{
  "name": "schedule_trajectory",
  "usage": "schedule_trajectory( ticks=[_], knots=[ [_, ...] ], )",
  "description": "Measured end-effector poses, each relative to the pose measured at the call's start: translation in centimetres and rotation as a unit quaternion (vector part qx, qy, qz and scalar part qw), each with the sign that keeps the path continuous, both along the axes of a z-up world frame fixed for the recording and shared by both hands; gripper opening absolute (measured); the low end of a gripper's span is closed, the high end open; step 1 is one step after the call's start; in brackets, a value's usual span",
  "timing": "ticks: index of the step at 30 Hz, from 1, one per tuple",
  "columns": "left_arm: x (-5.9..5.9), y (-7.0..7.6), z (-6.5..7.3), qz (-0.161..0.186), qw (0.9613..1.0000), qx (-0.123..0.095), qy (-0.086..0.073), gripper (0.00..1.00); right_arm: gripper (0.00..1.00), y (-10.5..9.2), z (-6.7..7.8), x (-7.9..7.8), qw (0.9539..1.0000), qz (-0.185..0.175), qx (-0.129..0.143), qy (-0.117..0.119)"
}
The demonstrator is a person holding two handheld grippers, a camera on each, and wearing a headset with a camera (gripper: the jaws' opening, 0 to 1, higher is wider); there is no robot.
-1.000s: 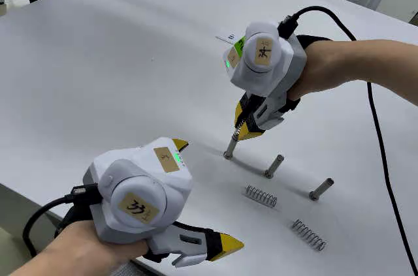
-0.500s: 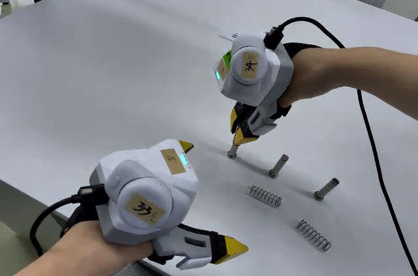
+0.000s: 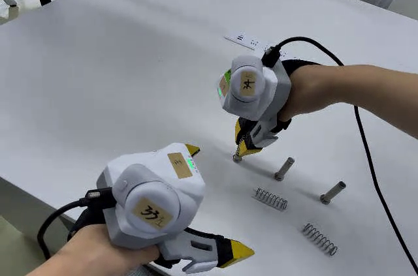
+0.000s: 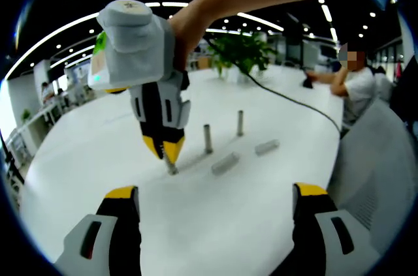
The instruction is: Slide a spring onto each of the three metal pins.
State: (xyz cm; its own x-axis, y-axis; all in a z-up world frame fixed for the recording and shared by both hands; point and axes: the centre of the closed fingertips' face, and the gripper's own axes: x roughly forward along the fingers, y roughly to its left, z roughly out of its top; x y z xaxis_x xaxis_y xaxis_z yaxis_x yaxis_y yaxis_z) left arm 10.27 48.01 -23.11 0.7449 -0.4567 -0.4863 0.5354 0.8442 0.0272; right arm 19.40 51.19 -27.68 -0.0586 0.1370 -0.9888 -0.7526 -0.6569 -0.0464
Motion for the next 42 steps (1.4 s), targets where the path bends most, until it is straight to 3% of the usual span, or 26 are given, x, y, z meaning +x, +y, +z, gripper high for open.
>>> schedule_trajectory(
  ticks=[25,28,32,36,42],
  knots=[
    [0.1,0.1,0.0,0.004,1.0000,-0.002,-0.002,0.98,0.13,-0.5,-1.5,0.0,1.0000,-0.007,0.005,-0.004],
    [0.1,0.1,0.0,0.005,1.0000,-0.003,-0.002,0.98,0.25,-0.3,-1.6,0.4,0.9998,-0.009,0.014,-0.009],
    [0.1,0.1,0.0,0.004,1.0000,-0.003,-0.001,0.98,0.32,-0.2,-1.4,0.3,0.9991,-0.033,0.026,0.011],
    [0.1,0.1,0.0,0.002,1.0000,-0.003,-0.001,0.98,0.63,0.2,-1.1,0.7,0.9970,-0.055,0.053,0.013],
    [0.0,0.0,0.0,-0.002,1.0000,-0.003,-0.001,0.98,0.91,0.3,-0.4,1.4,0.9930,-0.085,0.079,0.020]
  ],
)
